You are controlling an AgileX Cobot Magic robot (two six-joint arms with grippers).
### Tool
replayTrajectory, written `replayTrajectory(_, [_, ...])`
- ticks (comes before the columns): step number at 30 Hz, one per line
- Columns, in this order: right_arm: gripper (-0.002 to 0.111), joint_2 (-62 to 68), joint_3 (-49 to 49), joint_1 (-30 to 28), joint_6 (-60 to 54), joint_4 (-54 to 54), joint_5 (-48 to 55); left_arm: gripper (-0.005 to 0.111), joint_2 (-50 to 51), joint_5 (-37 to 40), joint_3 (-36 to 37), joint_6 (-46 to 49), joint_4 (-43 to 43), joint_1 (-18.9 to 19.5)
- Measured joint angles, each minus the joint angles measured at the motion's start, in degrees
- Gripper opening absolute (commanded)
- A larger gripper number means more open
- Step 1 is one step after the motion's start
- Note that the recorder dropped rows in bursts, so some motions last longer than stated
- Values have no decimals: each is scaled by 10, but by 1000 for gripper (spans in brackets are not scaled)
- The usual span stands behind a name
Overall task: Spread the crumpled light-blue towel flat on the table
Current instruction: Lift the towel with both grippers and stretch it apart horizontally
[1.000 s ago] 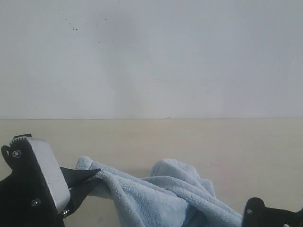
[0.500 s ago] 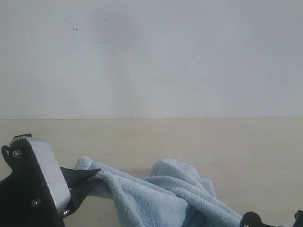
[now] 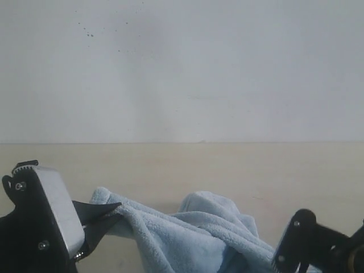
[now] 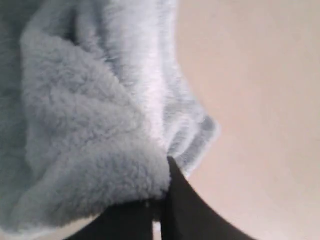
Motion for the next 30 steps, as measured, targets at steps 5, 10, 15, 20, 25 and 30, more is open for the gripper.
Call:
replayTrajectory(5, [0,-47,-49,0,171,-128,116,4,-22,-88,0,69,-115,0])
replayTrajectory(10, [0,-142,-69,0,268,-249,198,4,-119,-296,0,181,-302,0])
replayTrajectory(15, [0,-268,-72,0,282,-273,190,4,-282,-286,0,348,-412,0])
replayTrajectory(20, [0,-350,-72,1,278,-274,154,4,-421,-168,0,498,-525,0])
replayTrajectory(25, [0,-375,-72,1,259,-275,123,4,-491,-141,0,578,-595,0])
replayTrajectory(30, [0,-375,-72,1,255,-272,116,4,-505,-129,0,591,-607,0])
